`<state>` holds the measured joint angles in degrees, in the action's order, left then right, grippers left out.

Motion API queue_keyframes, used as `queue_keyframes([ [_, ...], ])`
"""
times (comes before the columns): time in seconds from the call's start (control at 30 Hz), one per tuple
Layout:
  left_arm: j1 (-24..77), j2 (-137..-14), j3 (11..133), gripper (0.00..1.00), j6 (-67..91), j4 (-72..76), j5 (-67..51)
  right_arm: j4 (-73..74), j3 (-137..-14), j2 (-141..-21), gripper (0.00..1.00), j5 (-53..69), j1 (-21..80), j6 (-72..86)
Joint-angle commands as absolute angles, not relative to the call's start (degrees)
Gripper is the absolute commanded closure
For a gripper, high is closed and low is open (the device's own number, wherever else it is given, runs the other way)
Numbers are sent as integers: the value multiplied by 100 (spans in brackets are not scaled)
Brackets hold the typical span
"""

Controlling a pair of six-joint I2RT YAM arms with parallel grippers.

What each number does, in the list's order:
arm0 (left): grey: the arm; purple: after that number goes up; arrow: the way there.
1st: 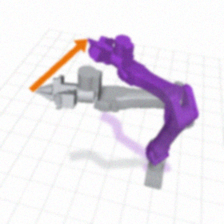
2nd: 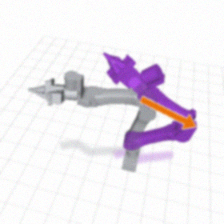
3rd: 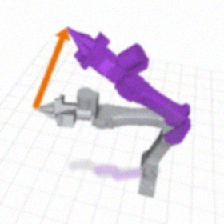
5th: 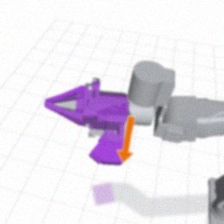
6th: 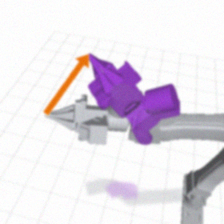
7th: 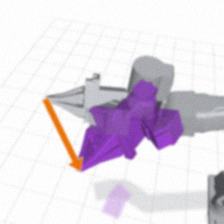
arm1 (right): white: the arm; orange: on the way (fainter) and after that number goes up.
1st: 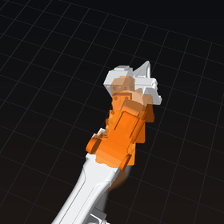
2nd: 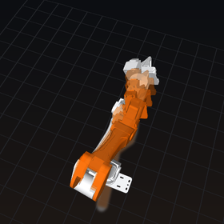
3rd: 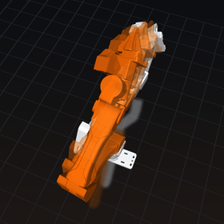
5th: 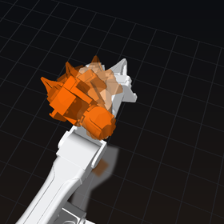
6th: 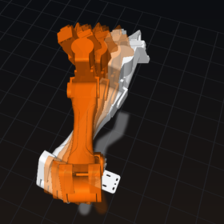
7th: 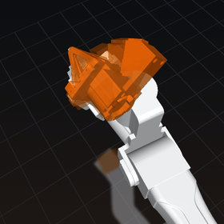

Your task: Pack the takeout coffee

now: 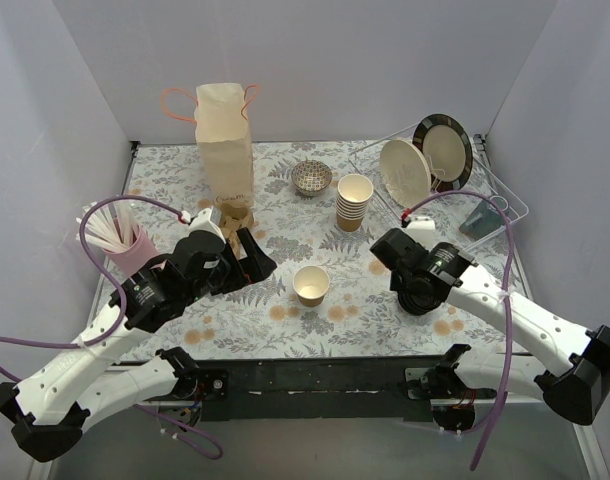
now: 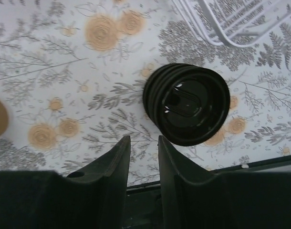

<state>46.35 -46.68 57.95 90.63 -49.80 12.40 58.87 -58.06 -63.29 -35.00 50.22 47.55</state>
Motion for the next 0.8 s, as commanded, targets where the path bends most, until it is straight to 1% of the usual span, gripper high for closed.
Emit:
queue_keyframes([
  [0.0,4641,-4685,5906,2,8903,-4799,1143,5994,-5345,-6144,64,-3200,4501,4457],
  [0.1,4641,-4746,5941,2,8903,-4799,1108,5653,-5151,-6117,64,-2954,4158,4019],
  [0.23,4641,-4764,5933,2,8912,-4790,1055,5371,-4922,-6108,65,-2821,3868,3850],
  [0.4,4641,-4772,5959,2,8895,-4799,1063,4896,-4808,-6064,65,-2488,3779,3525],
  [0.53,4641,-4825,5985,2,8877,-4799,1072,4799,-4799,-6108,64,-2364,3744,3445],
  [0.77,4641,-4983,6029,2,8859,-4693,1002,4790,-4737,-6389,64,-2540,3674,3437],
])
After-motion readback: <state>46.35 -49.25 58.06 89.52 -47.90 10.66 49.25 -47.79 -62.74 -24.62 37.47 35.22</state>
